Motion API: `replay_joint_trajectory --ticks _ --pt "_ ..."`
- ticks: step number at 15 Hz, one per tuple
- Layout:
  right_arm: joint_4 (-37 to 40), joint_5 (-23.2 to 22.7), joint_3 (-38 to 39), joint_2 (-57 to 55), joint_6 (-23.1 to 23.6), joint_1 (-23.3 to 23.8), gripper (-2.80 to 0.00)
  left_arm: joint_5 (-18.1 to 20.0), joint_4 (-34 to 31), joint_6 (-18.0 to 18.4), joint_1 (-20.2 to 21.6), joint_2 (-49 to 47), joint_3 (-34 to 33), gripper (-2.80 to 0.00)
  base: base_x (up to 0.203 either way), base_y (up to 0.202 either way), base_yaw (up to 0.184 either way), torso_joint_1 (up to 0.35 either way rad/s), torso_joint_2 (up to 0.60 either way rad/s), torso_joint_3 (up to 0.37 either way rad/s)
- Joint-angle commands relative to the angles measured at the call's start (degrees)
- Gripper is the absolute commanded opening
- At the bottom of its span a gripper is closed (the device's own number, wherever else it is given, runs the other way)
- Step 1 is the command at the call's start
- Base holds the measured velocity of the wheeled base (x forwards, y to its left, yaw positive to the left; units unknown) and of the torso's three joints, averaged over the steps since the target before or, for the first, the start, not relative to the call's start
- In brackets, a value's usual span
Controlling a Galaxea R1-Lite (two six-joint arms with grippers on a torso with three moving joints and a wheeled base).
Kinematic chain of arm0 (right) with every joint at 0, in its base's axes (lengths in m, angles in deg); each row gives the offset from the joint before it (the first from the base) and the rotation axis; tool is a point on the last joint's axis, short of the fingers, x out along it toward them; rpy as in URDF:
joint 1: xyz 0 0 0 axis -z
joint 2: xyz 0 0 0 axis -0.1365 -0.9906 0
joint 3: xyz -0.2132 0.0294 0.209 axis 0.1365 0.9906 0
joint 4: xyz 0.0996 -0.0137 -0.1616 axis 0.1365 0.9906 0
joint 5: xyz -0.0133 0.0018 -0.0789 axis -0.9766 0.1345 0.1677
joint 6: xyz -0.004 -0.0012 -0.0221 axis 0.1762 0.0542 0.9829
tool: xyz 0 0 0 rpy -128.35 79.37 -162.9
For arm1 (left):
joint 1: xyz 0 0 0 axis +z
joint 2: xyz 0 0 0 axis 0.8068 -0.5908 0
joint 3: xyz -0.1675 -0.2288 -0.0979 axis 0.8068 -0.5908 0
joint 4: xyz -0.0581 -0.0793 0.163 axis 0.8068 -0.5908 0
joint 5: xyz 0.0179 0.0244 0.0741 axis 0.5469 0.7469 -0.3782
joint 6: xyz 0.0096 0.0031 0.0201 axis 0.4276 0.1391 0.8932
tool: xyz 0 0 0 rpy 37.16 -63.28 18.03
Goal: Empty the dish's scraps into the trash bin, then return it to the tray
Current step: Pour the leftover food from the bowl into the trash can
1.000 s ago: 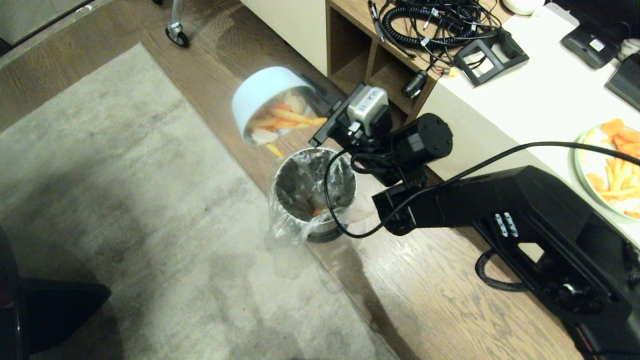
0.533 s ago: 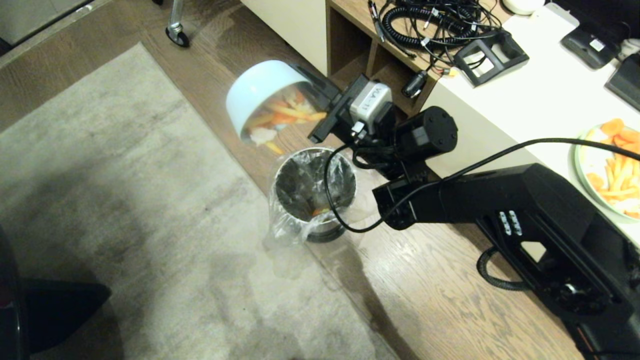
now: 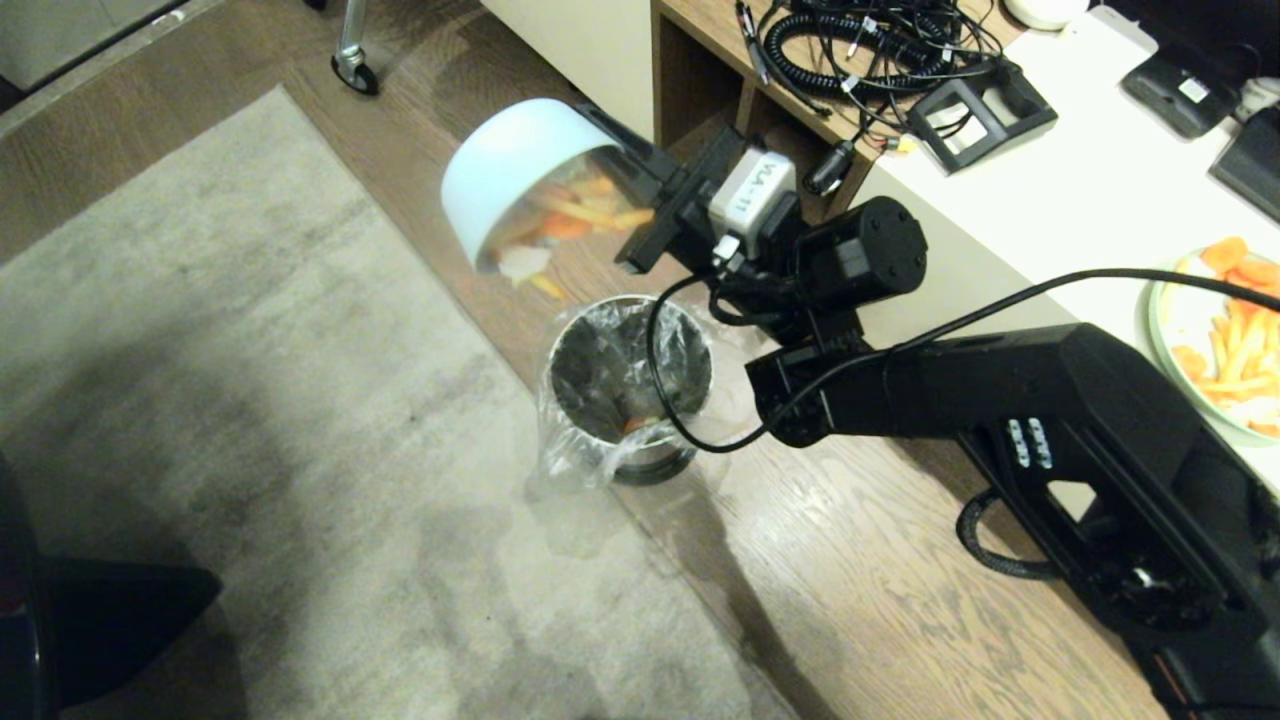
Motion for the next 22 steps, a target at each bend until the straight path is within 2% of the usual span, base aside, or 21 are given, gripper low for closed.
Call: replay_joint_trajectory --ticks 1,4,7,10,12,15,18,22 --pt "-2.7 -0.7 -0.2 -0.2 0.1 0.0 -2.8 0.0 0.0 0.0 0.1 0.0 0.0 -2.8 0.0 0.0 0.0 0.0 0.0 0.0" --pt "-2.7 -1.5 -0.1 -0.1 -0.1 0.0 -2.8 0.0 0.0 -0.1 0.1 0.0 0.0 -2.8 0.0 0.0 0.0 0.0 0.0 0.0" --pt "-2.7 -8.5 0.1 -0.4 0.0 0.2 -2.8 0.0 0.0 -0.1 0.1 0.0 0.0 -2.8 0.0 0.0 0.0 0.0 0.0 0.0" --pt "-2.7 -8.5 -0.1 -0.1 0.2 0.2 -2.8 0.0 0.0 0.0 0.1 0.0 0.0 -2.8 0.0 0.0 0.0 0.0 0.0 0.0" --pt "-2.7 -6.5 0.2 -0.1 0.7 0.4 -2.8 0.0 0.0 0.0 0.0 0.0 0.0 -2.8 0.0 0.0 0.0 0.0 0.0 0.0" --pt "-2.7 3.1 0.2 -0.2 1.7 0.4 -2.8 0.0 0.0 -0.1 0.1 0.0 0.0 -2.8 0.0 0.0 0.0 0.0 0.0 0.0" --pt "-2.7 6.3 0.6 -0.2 5.3 0.4 -2.8 0.0 0.0 0.0 0.0 0.0 0.0 -2.8 0.0 0.0 0.0 0.0 0.0 0.0" --pt "-2.7 6.5 0.3 0.2 5.7 0.2 -2.8 0.0 0.0 0.0 0.1 0.0 0.0 -2.8 0.0 0.0 0.0 0.0 0.0 0.0"
